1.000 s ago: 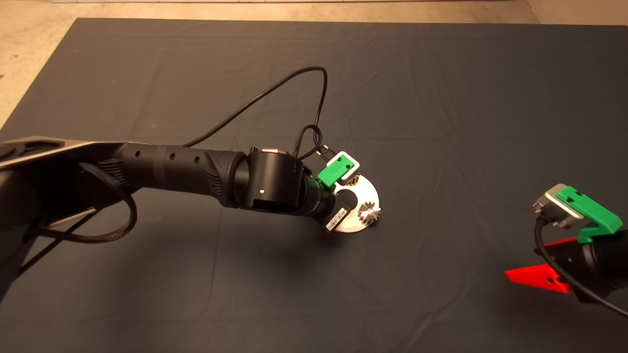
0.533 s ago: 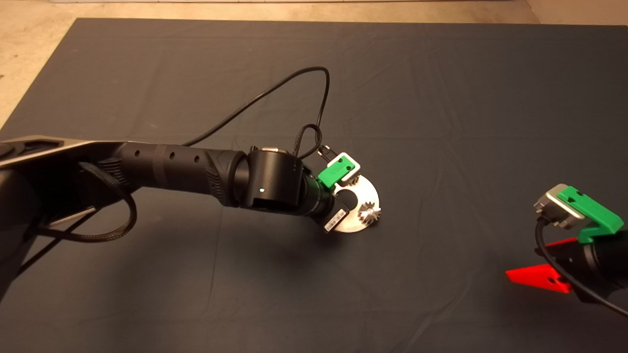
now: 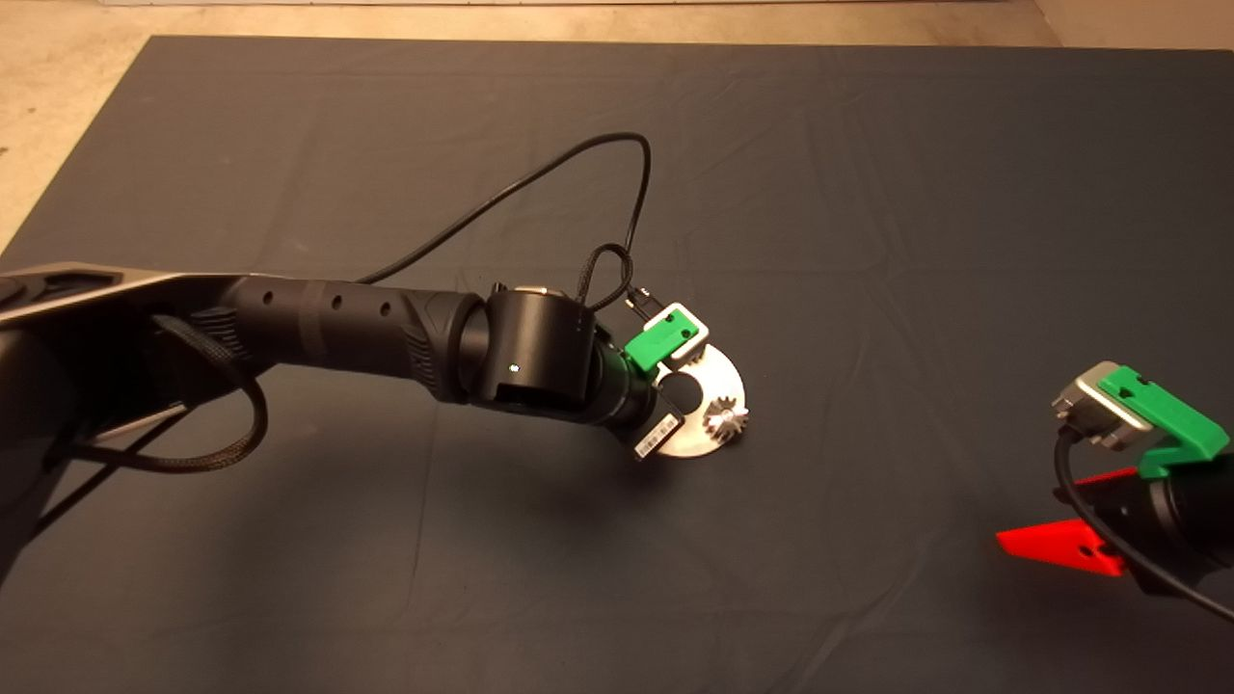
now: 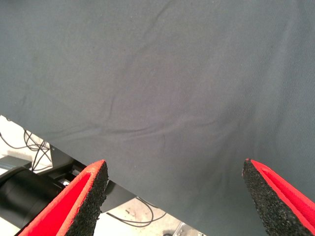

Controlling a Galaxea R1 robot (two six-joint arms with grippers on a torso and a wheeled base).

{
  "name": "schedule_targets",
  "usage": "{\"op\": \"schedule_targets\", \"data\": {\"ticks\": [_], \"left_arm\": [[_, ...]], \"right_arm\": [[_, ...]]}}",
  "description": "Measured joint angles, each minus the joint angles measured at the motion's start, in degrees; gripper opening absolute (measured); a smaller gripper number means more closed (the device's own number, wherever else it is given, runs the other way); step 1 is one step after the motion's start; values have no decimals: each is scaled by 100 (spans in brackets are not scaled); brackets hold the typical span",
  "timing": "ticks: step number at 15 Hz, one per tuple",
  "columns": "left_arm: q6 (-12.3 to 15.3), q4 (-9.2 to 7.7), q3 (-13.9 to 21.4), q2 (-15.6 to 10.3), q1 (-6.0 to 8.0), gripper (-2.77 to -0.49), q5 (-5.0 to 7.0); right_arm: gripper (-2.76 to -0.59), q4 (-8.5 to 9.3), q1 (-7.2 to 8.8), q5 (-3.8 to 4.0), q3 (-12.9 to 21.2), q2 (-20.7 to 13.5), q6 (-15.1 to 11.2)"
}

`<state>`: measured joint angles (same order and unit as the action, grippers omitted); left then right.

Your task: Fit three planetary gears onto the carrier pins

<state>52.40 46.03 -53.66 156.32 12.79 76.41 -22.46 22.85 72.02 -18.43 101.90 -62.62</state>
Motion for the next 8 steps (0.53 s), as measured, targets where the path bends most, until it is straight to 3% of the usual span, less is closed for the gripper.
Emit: {"op": "schedule_targets", "data": {"ticks": [6, 8], "left_arm": [[-58, -28, -35, 0, 16, -247, 2], [-227, -42, -116, 2, 35, -247, -50]], "right_arm": [[-133, 0, -2, 0, 2, 0, 0], [-133, 0, -20, 2, 2, 0, 0]]}}
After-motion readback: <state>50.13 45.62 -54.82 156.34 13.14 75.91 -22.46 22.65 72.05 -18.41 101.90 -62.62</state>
